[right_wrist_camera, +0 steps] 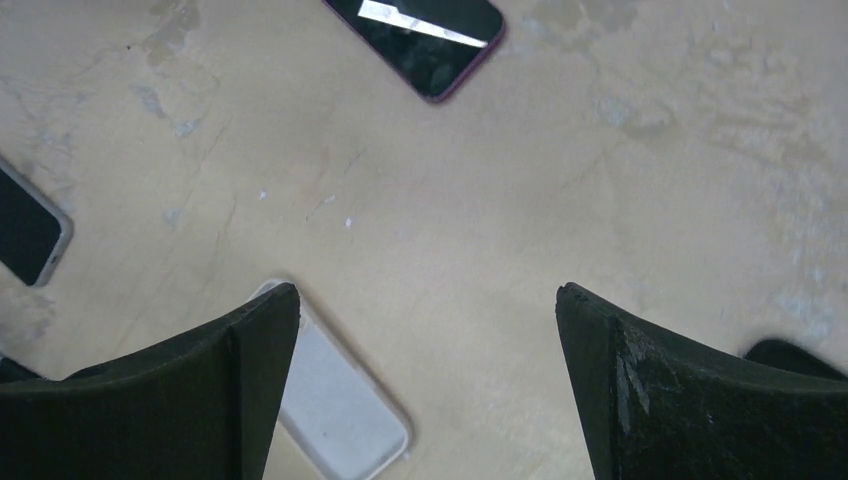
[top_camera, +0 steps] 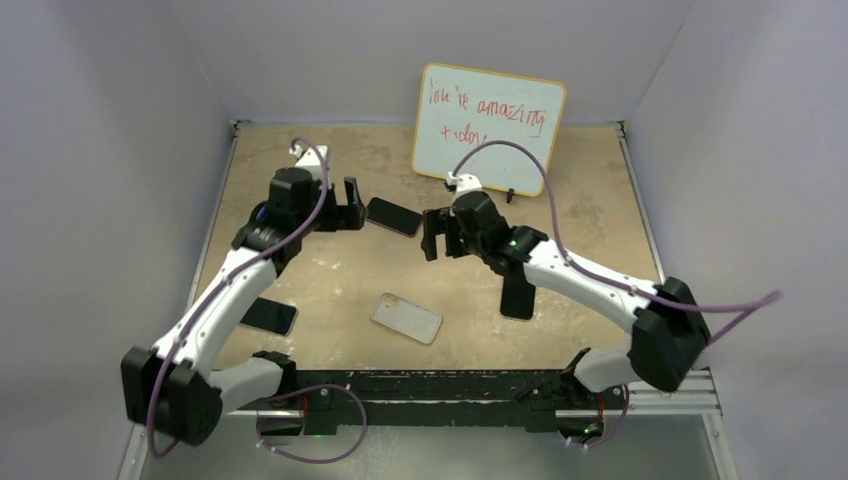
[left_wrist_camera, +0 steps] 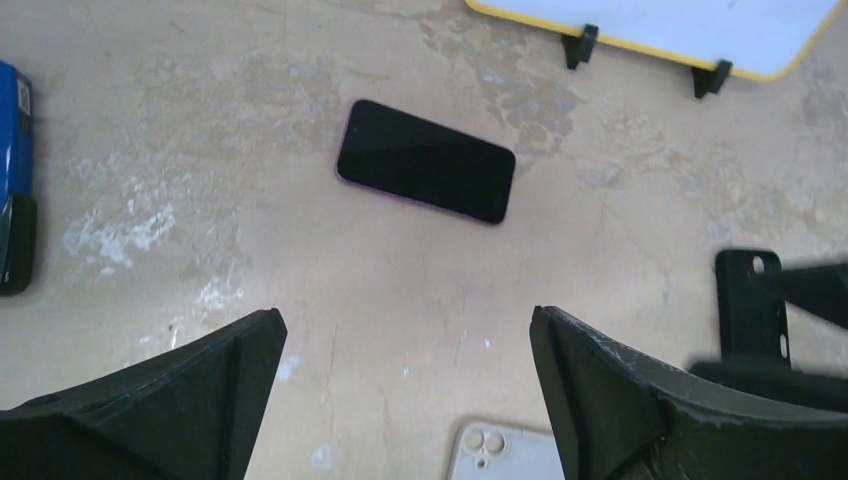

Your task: Put the phone into the phone case

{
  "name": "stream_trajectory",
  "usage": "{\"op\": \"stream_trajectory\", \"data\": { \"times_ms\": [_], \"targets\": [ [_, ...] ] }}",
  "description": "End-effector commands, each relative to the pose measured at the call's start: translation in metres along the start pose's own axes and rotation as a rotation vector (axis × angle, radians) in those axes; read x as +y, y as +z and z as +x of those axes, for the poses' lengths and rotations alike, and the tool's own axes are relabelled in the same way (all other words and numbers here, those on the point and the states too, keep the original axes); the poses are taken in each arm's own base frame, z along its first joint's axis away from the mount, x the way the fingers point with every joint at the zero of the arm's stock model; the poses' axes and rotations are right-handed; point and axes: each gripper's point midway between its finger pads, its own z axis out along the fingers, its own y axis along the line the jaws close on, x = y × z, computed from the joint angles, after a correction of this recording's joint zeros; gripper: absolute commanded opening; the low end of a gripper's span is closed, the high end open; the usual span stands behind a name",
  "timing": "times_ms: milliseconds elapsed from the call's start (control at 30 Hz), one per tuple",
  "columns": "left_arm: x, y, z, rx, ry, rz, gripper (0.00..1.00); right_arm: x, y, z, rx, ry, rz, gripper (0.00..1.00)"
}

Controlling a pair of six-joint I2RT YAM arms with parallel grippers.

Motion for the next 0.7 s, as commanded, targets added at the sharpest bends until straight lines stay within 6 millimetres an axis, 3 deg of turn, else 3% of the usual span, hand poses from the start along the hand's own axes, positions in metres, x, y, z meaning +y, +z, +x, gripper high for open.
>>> {"op": "stream_trajectory", "data": {
  "times_ms": [0, 167, 400, 667],
  "targets": [
    [0.004, -0.037, 0.041, 0.048, 0.05, 0.05, 1.0, 0.02, 0.028, -0.046, -0.085, -0.178, -0.029, 0.99],
    [0.011, -0.063, 0.063, 0.035, 0.085, 0.057, 1.0, 0.033, 0.08, -0.047, -0.051, -0.314, -0.062, 0.99],
    [0.012, -0.079, 0.041, -0.102, 0.118, 0.055, 1.0, 0.043, 0.143, -0.049, 0.001, -0.404, -0.107, 0.99],
    [0.016, -0.084, 0.044, -0.11, 0.122, 0.038, 1.0, 0.037, 0.19, -0.033, 0.068, -0.496, -0.159, 0.99]
  ]
}}
